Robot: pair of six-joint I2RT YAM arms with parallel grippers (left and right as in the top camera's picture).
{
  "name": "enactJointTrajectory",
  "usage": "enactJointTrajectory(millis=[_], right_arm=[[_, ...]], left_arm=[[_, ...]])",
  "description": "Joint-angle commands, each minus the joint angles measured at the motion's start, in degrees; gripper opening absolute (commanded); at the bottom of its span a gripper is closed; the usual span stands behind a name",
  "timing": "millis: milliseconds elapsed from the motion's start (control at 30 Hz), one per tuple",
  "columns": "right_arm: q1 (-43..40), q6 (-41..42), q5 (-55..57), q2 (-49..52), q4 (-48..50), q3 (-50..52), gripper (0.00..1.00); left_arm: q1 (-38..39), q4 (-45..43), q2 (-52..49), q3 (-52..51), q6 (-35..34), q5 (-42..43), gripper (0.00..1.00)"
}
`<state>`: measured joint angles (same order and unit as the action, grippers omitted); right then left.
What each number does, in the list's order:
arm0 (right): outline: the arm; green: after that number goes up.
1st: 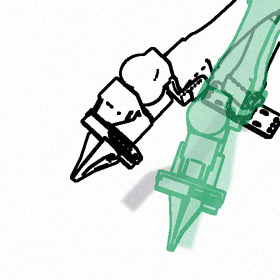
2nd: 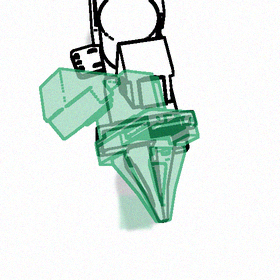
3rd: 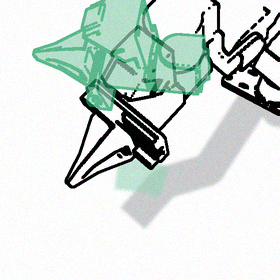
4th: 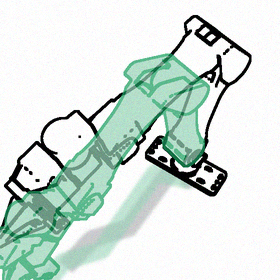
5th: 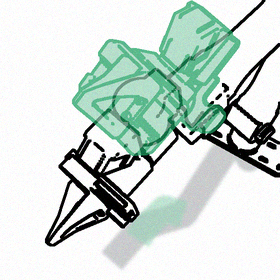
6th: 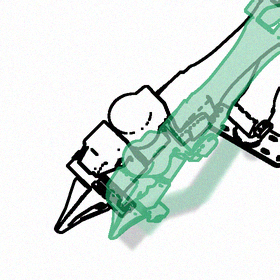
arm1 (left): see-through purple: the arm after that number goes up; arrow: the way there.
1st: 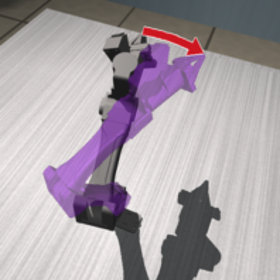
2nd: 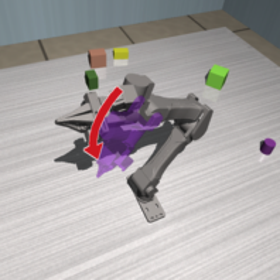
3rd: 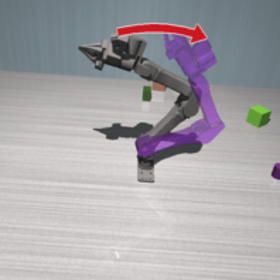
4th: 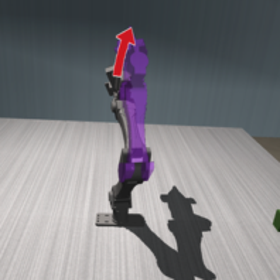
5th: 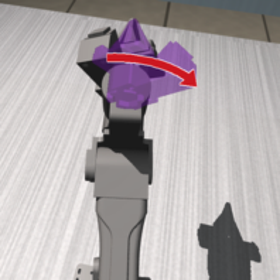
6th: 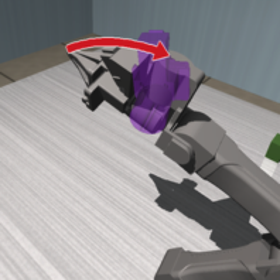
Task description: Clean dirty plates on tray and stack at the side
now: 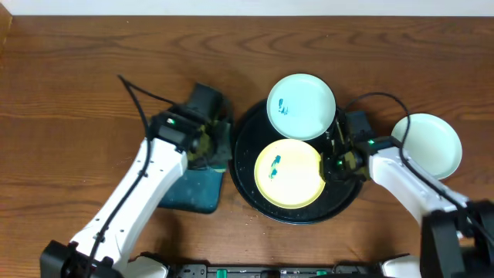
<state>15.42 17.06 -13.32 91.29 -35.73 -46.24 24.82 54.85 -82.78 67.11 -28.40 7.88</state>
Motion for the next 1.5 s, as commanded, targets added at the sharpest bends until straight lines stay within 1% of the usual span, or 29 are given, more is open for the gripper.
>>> enactJointTrajectory(millis=[0,33,67,100,200,300,367,567,667,767,867,933,967,1033,1133,1233,1333,1467], right_arm=[[-0.2,-1.2,-2.8,3.9,1.8,0.0,0.19],[-0.2,-1.2,-2.8,4.8,2.3,0.0,0.1],[-0.2,-1.2,-2.8,5.3,2.5,0.0,0.04],[-0.2,-1.2,-2.8,5.6,2.5,0.0,0.01],[-0.2,-1.2,-2.4,5.7,2.5,0.0,0.01],[-0.2,0.8,0.9,5.7,1.9,0.0,0.01],[-0.2,1.8,2.8,5.7,1.1,0.0,0.01],[-0.2,1.8,2.8,5.7,0.4,0.0,0.01],[-0.2,1.8,2.8,5.7,0.3,0.0,0.01],[-0.2,1.8,2.8,5.7,0.3,0.0,0.01],[-0.2,1.8,2.8,5.7,0.3,0.0,0.01],[-0.2,1.8,2.8,5.7,0.2,0.0,0.01],[-0.2,1.8,2.8,5.7,0.2,0.0,0.01],[-0.2,1.7,2.8,5.7,0.1,0.0,0.01],[-0.2,1.7,2.8,5.7,-0.1,0.0,0.01],[-0.2,1.6,2.8,5.7,-0.5,0.0,0.01],[-0.2,1.6,3.7,5.7,-0.9,0.0,0.01],[-0.2,1.5,4.3,5.7,-1.4,0.0,0.01]], left_arm=[[4.3,-1.7,-1.2,0.8,1.0,1.3,0.07],[5.6,-2.6,-1.8,0.8,0.9,1.3,0.07],[6.6,-3.4,-2.4,0.7,0.9,1.3,0.07],[7.6,-4.2,-3.2,0.7,0.7,1.3,0.08],[10.4,-6.5,-6.1,0.7,-0.8,1.4,0.08],[12.9,-9.2,-9.8,0.7,-5.3,2.0,0.08],[14.4,-11.5,-12.2,0.7,-6.9,2.7,0.08],[19.3,-20.9,-20.8,0.7,-10.1,6.7,0.08],[20.9,-23.8,-25.3,0.7,-13.8,6.8,0.07],[21.6,-25.6,-29.6,0.7,-14.6,9.1,0.08],[21.4,-24.7,-32.4,0.7,-14.6,8.0,0.07],[20.7,-21.8,-33.3,0.7,-16.4,2.6,0.07],[20.3,-19.5,-33.3,0.7,-19.1,-1.9,0.07],[19.5,-16.2,-32.9,1.1,-21.5,-7.3,0.08],[18.0,-10.3,-32.8,3.2,-21.7,-15.5,0.07],[17.3,-6.7,-32.8,4.3,-21.7,-21.2,0.07],[16.7,-5.5,-32.8,4.5,-20.7,-23.0,0.08],[16.5,-4.6,-32.8,4.5,-20.0,-21.9,0.07]])
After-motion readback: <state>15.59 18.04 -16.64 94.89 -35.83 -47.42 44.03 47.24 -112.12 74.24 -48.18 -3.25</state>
